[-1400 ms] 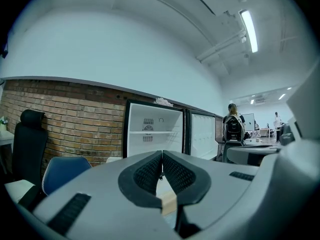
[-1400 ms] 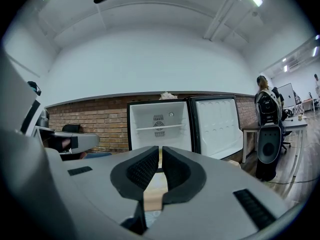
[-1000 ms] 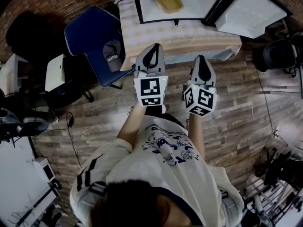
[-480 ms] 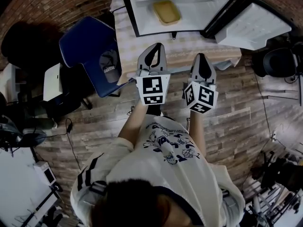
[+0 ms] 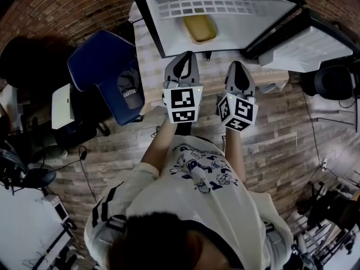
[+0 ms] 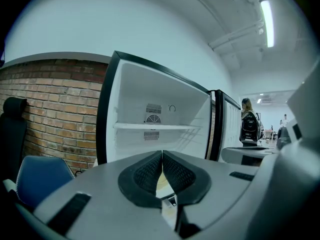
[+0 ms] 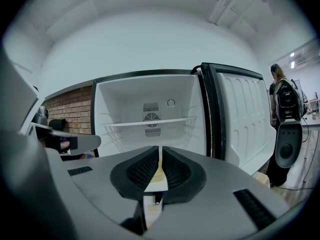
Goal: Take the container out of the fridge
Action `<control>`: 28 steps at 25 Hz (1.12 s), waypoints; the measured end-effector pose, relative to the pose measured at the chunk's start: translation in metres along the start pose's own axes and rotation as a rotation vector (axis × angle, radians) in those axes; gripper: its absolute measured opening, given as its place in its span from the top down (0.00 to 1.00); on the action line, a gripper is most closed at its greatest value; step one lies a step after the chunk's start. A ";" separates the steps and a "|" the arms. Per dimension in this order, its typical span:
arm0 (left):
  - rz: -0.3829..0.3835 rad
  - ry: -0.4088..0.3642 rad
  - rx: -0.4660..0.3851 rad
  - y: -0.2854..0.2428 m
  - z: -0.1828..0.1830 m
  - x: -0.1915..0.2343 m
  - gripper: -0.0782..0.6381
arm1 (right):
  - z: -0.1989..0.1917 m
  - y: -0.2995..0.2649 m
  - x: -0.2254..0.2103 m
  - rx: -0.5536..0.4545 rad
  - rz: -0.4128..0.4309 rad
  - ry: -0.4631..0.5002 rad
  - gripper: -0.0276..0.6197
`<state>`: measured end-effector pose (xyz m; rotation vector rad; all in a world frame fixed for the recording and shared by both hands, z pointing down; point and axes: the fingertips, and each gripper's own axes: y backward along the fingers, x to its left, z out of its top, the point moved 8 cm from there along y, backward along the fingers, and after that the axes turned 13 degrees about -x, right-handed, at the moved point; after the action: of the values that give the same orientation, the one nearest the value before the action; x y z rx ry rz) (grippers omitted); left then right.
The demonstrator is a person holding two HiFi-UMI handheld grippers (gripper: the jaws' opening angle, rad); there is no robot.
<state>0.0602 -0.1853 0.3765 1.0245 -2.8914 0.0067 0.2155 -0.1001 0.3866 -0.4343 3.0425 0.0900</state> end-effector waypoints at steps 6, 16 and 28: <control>0.006 0.027 0.025 -0.021 -0.011 0.016 0.87 | -0.013 -0.028 0.006 0.029 0.003 -0.012 0.89; 0.072 0.097 0.115 -0.043 -0.027 0.030 0.87 | -0.031 -0.057 0.006 0.087 0.008 -0.037 0.89; 0.217 0.209 0.226 -0.087 -0.059 0.028 0.87 | -0.043 -0.111 -0.019 0.138 0.128 -0.052 0.89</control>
<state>0.0979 -0.2687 0.4358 0.6818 -2.8354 0.4349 0.2627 -0.2043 0.4259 -0.2233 2.9973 -0.1003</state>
